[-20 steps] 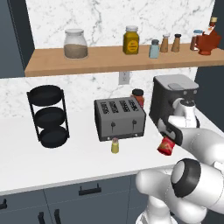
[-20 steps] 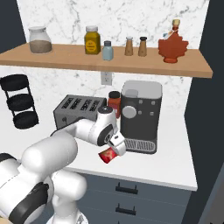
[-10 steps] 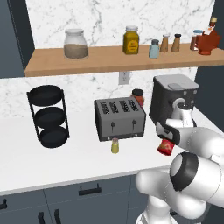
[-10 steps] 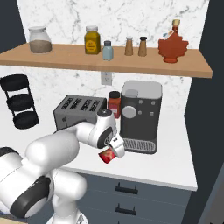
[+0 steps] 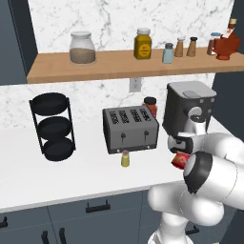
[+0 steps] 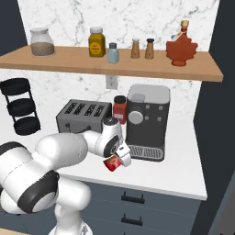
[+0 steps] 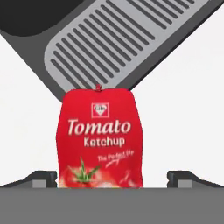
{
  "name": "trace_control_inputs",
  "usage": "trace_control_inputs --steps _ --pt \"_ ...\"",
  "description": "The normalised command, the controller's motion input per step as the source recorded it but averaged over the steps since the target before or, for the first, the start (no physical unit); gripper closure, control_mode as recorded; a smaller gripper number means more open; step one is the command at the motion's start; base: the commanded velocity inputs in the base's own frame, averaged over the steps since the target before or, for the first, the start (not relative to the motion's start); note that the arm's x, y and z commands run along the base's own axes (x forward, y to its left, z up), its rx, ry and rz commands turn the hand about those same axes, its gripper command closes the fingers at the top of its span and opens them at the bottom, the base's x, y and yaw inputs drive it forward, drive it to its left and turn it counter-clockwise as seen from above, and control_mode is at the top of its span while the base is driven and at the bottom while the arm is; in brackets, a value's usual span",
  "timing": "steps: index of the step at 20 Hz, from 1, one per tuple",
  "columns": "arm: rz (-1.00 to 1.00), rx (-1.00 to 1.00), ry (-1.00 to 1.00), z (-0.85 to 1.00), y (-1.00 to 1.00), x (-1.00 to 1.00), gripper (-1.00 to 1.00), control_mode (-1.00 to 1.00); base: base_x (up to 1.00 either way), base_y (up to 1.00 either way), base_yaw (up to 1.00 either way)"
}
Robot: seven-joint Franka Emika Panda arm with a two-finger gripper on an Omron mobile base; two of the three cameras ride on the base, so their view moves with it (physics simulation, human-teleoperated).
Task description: Put the shaker and condiment bottle from the counter next to their counterparts in the cabinet.
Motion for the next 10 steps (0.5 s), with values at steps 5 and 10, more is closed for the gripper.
trace_control_inputs --steps 5,10 --pt "0.00 0.00 0.00 -0.29 0.00 0.15 -1.00 -1.00 0.00 0.00 0.00" --pt "0.00 0.00 0.00 -0.34 0.00 0.08 1.00 -1.00 0.00 0.00 0.00"
